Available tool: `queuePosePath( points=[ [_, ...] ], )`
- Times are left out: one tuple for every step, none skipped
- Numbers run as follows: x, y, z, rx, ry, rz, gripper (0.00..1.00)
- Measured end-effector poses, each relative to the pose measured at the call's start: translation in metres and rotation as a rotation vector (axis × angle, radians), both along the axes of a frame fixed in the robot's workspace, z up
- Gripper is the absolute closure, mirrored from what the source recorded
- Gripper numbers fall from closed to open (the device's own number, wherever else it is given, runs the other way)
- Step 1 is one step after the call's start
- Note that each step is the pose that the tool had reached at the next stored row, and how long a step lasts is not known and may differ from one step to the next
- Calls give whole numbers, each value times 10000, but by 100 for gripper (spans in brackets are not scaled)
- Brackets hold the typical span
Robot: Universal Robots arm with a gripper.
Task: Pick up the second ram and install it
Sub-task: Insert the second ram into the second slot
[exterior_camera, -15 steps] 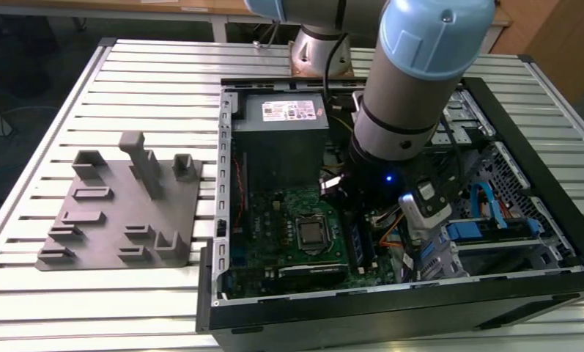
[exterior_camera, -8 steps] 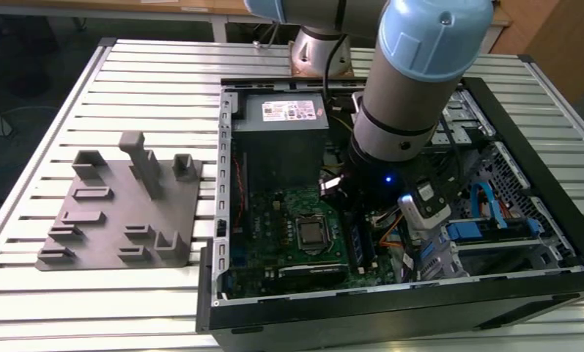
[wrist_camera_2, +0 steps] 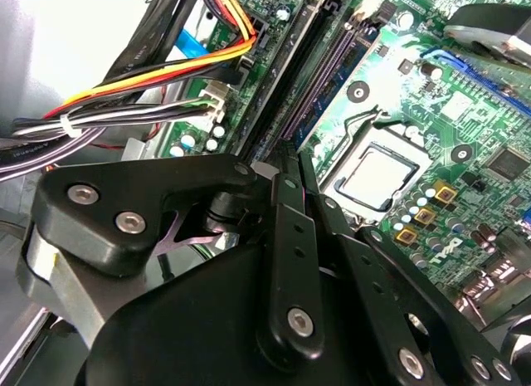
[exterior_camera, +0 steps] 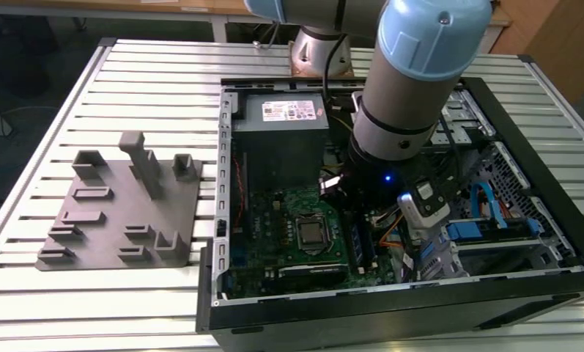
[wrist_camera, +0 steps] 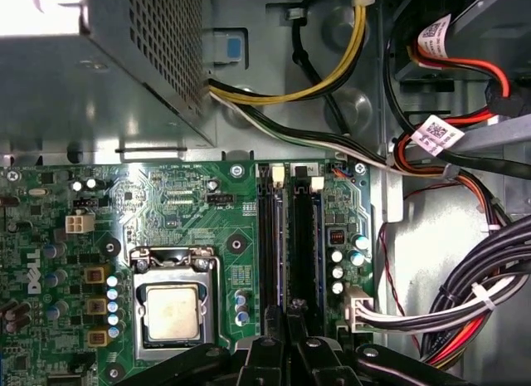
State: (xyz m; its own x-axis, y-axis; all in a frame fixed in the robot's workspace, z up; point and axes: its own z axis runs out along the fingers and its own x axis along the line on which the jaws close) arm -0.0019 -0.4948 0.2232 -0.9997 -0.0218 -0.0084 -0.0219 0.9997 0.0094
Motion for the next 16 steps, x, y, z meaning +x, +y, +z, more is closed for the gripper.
queuePosePath(
  points=[
    [0, 0, 0, -6, 0, -1, 87],
    [0, 1, -3, -57, -1, -1, 87],
    [0, 1, -9, -86, 0, 0, 87],
    [0, 0, -16, -114, 0, 0, 87],
    [0, 1, -23, -138, 0, 1, 87],
    [0, 1, -28, -144, 0, 2, 87],
    [0, 1, -32, -145, 0, 2, 87],
    [0, 1, -34, -142, 0, 4, 87],
    [-1, 2, -38, -136, -1, 10, 87],
    [-2, 2, -41, -137, 0, 24, 87],
    [-3, 2, -42, -137, 0, 55, 87],
    [-7, 2, -44, -137, 0, 91, 87],
    [-11, 2, -44, -135, 0, 129, 87],
    [-14, 2, -45, -131, -1, 154, 87],
    [-18, 3, -46, -129, -3, 165, 87],
    [-20, 3, -44, -128, -6, 171, 87]
  ],
)
